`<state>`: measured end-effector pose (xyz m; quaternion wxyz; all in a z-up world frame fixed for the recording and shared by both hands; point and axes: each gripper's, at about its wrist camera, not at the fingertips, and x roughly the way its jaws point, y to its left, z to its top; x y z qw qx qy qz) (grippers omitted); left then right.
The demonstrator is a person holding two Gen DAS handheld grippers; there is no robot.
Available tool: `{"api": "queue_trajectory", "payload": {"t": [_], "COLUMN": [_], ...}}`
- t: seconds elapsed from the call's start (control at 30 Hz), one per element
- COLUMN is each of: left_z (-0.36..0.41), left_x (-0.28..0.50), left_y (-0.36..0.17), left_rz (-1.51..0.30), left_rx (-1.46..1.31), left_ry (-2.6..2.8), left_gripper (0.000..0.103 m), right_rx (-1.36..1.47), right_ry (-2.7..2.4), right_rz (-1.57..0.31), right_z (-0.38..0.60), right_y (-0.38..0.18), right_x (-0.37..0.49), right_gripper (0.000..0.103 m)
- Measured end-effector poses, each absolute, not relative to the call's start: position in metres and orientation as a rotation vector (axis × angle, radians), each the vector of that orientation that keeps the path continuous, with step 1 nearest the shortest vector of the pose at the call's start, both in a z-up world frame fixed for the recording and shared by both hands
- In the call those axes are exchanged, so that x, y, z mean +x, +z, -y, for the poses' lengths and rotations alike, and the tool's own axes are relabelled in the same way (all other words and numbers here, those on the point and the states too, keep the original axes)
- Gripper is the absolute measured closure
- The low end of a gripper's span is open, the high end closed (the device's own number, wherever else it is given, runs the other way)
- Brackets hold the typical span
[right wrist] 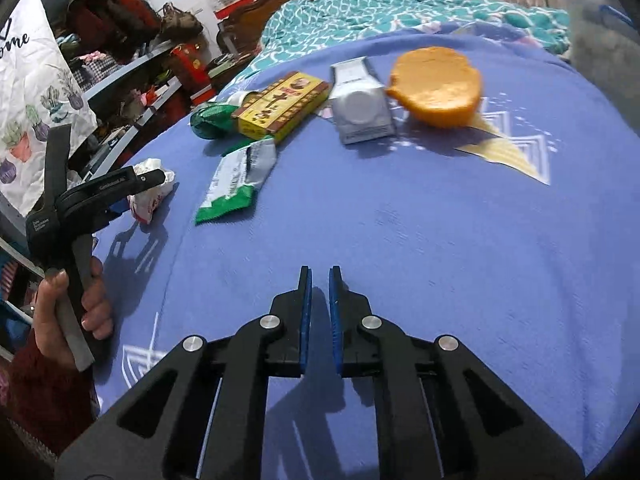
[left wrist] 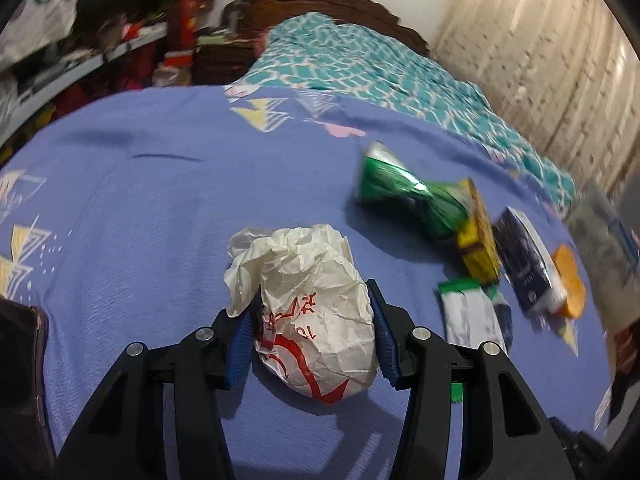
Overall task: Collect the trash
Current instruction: 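Grasp the green snack wrapper with the right gripper while the left gripper holds the bag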
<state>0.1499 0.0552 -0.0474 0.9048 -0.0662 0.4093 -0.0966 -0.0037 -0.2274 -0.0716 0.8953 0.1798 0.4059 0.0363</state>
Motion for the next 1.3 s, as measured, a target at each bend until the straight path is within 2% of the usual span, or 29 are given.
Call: {"api": "queue_trajectory", "payload": {"t": [0.1,0.13,0.17,0.2,0.23,0.47,0.7,0.73,0.77,0.9,1.03,1.3], "left_z": [-0.047,-0.044,-0.041,-0.038,-0.037,-0.032,-0.046,-0.046,-0.045,-0.040,-0.042,-0.042], "left_x": [0.148,0.148,0.147,0.147,0.145,0.140,0.145,0.146,0.146,0.145,0.144,0.143], "left_y": [-0.050,-0.051,-0.051,-0.051,-0.050,-0.049,-0.051,-0.051,-0.051,-0.050,-0.051,-0.050], "left_rz": [-0.864,-0.865,-0.862,-0.860,-0.857,-0.829,-0.848,-0.847,-0.847,-0.841,-0.841,-0.838], "left_rx": [-0.109,-0.095,-0.074,-0.060,-0.051,-0.013,-0.080,-0.082,-0.081,-0.056,-0.066,-0.056], "left_ry": [-0.190,-0.182,-0.173,-0.167,-0.162,-0.144,-0.136,-0.138,-0.139,-0.138,-0.144,-0.141], "left_gripper": [0.054,0.054,0.054,0.054,0.054,0.055,0.056,0.056,0.056,0.056,0.055,0.055], "right_rx": [0.398,0.409,0.411,0.404,0.389,0.222,0.128,0.115,0.083,0.119,0.188,0.301], "right_ry": [0.109,0.130,0.145,0.149,0.151,0.209,0.176,0.184,0.172,0.182,0.174,0.119], "right_rz": [-0.855,-0.857,-0.848,-0.825,-0.807,-0.836,-0.882,-0.886,-0.892,-0.885,-0.877,-0.833], "right_z": [0.226,0.224,0.222,0.218,0.214,0.160,0.137,0.136,0.133,0.143,0.158,0.198], "right_y": [-0.070,-0.069,-0.066,-0.063,-0.060,-0.049,-0.062,-0.063,-0.063,-0.063,-0.064,-0.065], "right_x": [0.003,0.010,0.017,0.022,0.027,0.105,0.131,0.129,0.127,0.116,0.100,0.047], "right_gripper": [0.085,0.068,0.039,0.022,0.014,0.016,0.019,0.024,0.037,0.073,0.080,0.085]}}
